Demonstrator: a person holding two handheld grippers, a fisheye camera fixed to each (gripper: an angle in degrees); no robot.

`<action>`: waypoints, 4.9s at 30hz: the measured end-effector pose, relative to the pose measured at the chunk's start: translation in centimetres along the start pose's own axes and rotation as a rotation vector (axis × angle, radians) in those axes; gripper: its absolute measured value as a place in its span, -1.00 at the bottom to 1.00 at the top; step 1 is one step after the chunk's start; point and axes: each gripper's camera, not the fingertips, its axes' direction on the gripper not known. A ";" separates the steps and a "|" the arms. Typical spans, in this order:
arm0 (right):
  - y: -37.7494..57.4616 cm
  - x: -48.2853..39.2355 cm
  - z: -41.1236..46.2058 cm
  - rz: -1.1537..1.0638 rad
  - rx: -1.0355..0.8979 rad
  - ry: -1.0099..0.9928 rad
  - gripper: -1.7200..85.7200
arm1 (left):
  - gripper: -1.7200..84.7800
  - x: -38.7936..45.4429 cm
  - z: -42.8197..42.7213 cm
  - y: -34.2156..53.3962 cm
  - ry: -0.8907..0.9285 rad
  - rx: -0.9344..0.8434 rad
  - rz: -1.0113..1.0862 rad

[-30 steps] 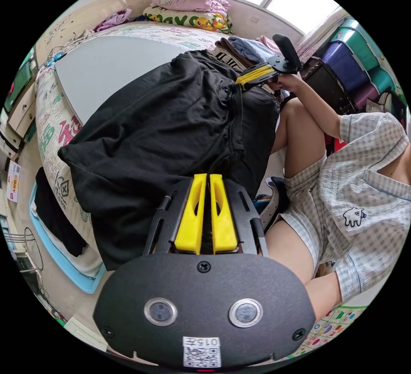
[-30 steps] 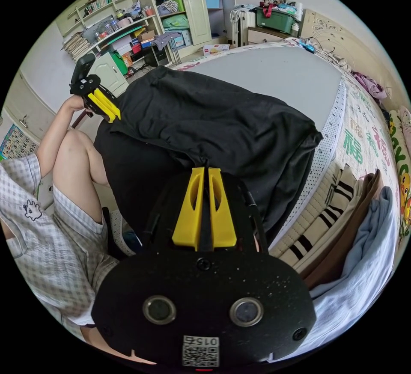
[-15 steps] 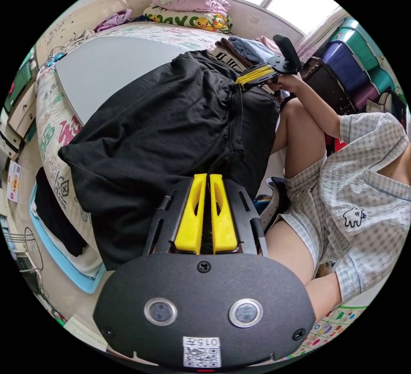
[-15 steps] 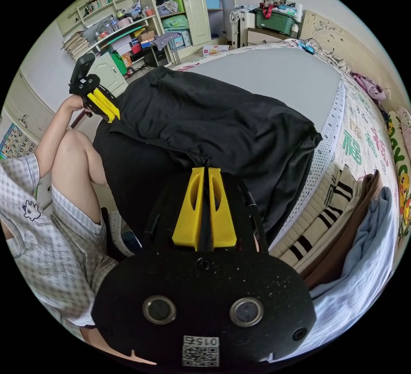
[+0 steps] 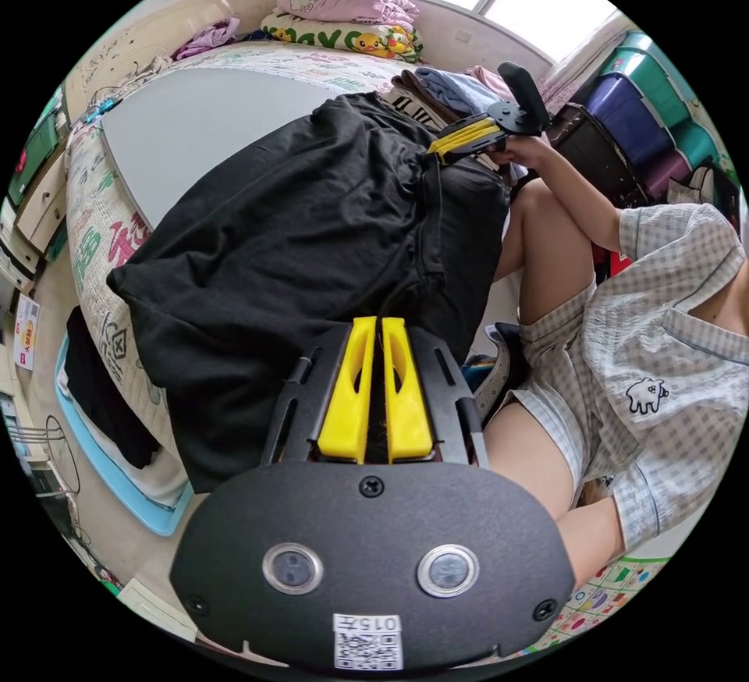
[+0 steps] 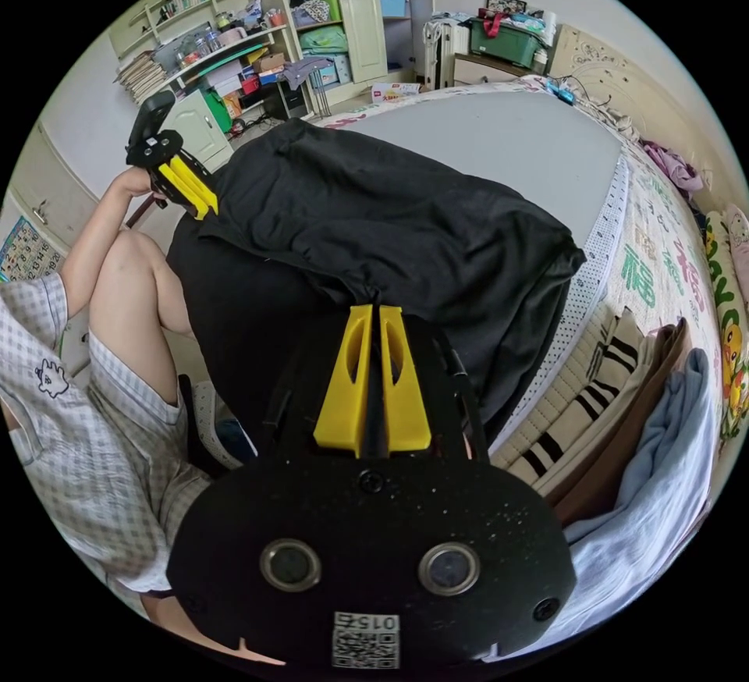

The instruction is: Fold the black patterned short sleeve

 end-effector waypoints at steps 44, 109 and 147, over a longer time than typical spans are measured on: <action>-22.9 21.8 3.9 0.139 0.389 0.070 -0.81 | -0.87 -13.8 -8.9 -7.0 -0.379 0.651 -0.470; -35.5 36.2 33.9 0.233 -0.040 0.525 -0.98 | -0.97 -26.1 2.7 -25.3 -0.436 0.220 -0.494; -1.9 2.8 -21.6 0.415 0.168 -0.045 -0.76 | -0.79 2.9 -7.6 14.4 -0.097 0.351 -0.521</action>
